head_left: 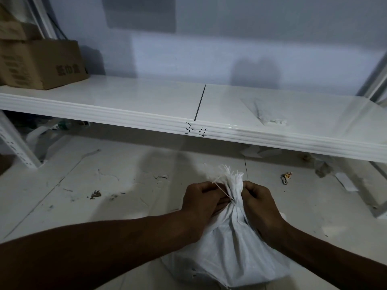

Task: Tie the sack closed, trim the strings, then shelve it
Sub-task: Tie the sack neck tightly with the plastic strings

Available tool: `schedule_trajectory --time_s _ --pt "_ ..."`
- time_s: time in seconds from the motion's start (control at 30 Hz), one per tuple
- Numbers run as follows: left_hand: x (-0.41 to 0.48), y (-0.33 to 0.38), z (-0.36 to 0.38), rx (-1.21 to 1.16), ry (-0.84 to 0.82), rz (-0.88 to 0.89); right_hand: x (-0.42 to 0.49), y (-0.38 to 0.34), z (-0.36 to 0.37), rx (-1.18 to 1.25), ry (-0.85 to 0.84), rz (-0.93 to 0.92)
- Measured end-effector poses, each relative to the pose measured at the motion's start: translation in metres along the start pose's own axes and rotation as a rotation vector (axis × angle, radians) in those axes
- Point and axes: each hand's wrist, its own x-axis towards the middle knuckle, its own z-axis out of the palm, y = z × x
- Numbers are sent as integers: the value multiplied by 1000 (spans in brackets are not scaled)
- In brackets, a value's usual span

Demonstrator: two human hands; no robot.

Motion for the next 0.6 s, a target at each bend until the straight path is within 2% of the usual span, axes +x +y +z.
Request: schedule_trajectory --time_s 0.2,0.6 --pt "-2 3 3 -41 30 33 2 1 0 30 -5 1" --pt "2 -3 2 52 62 46 -1 0 1 66 -4 7"
